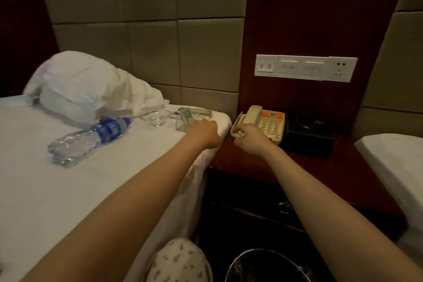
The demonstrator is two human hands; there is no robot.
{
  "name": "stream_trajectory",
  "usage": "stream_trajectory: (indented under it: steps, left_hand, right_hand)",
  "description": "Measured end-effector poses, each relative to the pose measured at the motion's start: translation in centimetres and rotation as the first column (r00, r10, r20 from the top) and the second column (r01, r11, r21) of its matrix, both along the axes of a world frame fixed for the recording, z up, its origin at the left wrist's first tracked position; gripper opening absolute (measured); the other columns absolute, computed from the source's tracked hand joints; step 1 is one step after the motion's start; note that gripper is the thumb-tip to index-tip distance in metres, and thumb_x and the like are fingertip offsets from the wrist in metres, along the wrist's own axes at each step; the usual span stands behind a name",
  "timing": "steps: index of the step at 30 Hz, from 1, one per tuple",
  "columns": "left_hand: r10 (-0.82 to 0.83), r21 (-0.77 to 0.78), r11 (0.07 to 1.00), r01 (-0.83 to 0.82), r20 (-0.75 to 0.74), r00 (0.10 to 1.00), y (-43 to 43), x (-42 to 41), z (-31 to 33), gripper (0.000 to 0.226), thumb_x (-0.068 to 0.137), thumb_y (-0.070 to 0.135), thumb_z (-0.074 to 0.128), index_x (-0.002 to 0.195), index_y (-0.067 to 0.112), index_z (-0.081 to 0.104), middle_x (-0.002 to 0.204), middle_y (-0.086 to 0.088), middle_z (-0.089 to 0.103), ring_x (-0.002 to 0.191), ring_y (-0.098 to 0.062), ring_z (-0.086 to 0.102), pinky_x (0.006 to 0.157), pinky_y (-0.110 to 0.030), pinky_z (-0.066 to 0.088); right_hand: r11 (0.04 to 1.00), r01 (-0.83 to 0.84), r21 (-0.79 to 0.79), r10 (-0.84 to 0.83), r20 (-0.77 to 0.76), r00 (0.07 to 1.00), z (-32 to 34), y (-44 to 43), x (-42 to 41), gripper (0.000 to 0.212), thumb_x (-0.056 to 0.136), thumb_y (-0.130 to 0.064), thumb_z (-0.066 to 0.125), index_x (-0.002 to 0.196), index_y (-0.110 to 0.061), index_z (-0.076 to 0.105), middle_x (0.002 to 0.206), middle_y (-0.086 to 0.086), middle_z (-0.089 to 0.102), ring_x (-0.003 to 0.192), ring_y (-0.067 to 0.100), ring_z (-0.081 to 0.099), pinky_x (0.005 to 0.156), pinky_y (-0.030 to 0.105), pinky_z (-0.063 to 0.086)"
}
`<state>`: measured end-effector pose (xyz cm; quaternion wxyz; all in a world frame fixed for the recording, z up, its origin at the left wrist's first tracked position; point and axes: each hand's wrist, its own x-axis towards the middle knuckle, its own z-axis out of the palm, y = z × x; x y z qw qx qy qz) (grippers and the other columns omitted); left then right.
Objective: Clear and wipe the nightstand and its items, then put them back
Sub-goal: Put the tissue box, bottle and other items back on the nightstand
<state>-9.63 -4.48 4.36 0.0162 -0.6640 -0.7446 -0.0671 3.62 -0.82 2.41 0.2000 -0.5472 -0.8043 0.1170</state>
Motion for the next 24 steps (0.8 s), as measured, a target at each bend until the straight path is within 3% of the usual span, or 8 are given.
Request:
stream_trajectory:
  steps: [2, 6, 9, 12, 15, 18, 24]
  left_hand:
    - [0.027, 0.013, 1.000, -0.028, 0.095, 0.995, -1.5, -1.7, 0.2, 0.042, 0.091, 0.020, 0.045, 0.133, 0.017, 0.050, 0.138, -0.006, 0.049, 0.127, -0.025, 0.046, 0.103, -0.038, 0.038]
    - [0.062, 0.064, 0.995, -0.079, 0.239, 0.969, -5.1, -5.0, 0.5, 0.042, 0.090, 0.010, 0.048, 0.131, 0.015, 0.053, 0.134, -0.007, 0.054, 0.121, -0.023, 0.051, 0.099, -0.032, 0.043]
    - [0.125, 0.108, 0.980, -0.168, 0.327, 0.937, -7.9, -8.0, 0.5, 0.040, 0.090, 0.005, 0.049, 0.128, 0.016, 0.055, 0.132, -0.008, 0.055, 0.118, -0.023, 0.053, 0.098, -0.032, 0.045]
    - [0.209, 0.099, 0.959, -0.264, 0.376, 0.903, -10.8, -11.0, 0.3, 0.041, 0.089, 0.004, 0.049, 0.127, 0.017, 0.056, 0.132, -0.008, 0.055, 0.117, -0.024, 0.054, 0.097, -0.032, 0.048]
    - [0.304, 0.087, 0.931, -0.353, 0.348, 0.887, -13.8, -13.7, 0.3, 0.040, 0.089, 0.008, 0.048, 0.127, 0.016, 0.057, 0.133, -0.008, 0.054, 0.118, -0.025, 0.052, 0.097, -0.029, 0.042]
    - [0.418, 0.064, 0.892, -0.447, 0.254, 0.872, -17.0, -16.4, -0.1, 0.040, 0.091, 0.016, 0.049, 0.130, 0.013, 0.055, 0.135, -0.009, 0.051, 0.122, -0.027, 0.049, 0.104, -0.033, 0.039]
    - [0.595, -0.054, 0.799, -0.598, 0.214, 0.775, -23.8, -21.6, -1.1, 0.034, 0.090, 0.021, 0.050, 0.121, 0.014, 0.060, 0.128, -0.006, 0.056, 0.115, -0.025, 0.053, 0.094, -0.032, 0.042]
  right_hand:
    - [0.999, -0.036, -0.038, 0.032, -0.119, 0.992, 0.1, -1.3, -1.8, 0.032, 0.087, -0.015, 0.055, 0.119, -0.013, 0.058, 0.122, 0.010, 0.057, 0.107, 0.026, 0.055, 0.076, 0.025, 0.041]
    - [0.990, -0.111, -0.091, 0.081, -0.285, 0.955, 0.1, -3.6, -5.5, 0.025, 0.086, -0.010, 0.054, 0.109, -0.012, 0.064, 0.109, 0.009, 0.065, 0.088, 0.018, 0.055, 0.073, 0.024, 0.040]
    - [0.980, -0.161, -0.119, 0.107, -0.373, 0.922, -0.2, -5.5, -8.4, 0.017, 0.086, -0.008, 0.055, 0.097, -0.015, 0.066, 0.100, 0.008, 0.067, 0.086, 0.017, 0.057, 0.077, 0.028, 0.046]
    - [0.966, -0.222, -0.131, 0.144, -0.437, 0.888, -0.3, -7.4, -11.1, 0.014, 0.085, -0.007, 0.057, 0.089, -0.019, 0.064, 0.091, 0.004, 0.063, 0.081, 0.016, 0.059, 0.067, 0.024, 0.047]
    - [0.941, -0.303, -0.149, 0.213, -0.433, 0.876, -0.1, -9.5, -13.6, 0.016, 0.085, -0.004, 0.056, 0.093, -0.014, 0.065, 0.091, 0.008, 0.064, 0.075, 0.016, 0.059, 0.061, 0.020, 0.045]
    - [0.921, -0.365, -0.135, 0.304, -0.336, 0.892, 0.0, -11.8, -16.2, 0.018, 0.085, -0.006, 0.056, 0.097, -0.013, 0.068, 0.095, 0.006, 0.065, 0.082, 0.017, 0.059, 0.072, 0.025, 0.048]
    - [0.823, -0.531, -0.202, 0.486, -0.234, 0.842, -0.3, -17.2, -21.4, 0.022, 0.088, -0.005, 0.053, 0.105, -0.007, 0.067, 0.089, 0.001, 0.058, 0.069, 0.008, 0.053, 0.071, 0.022, 0.047]
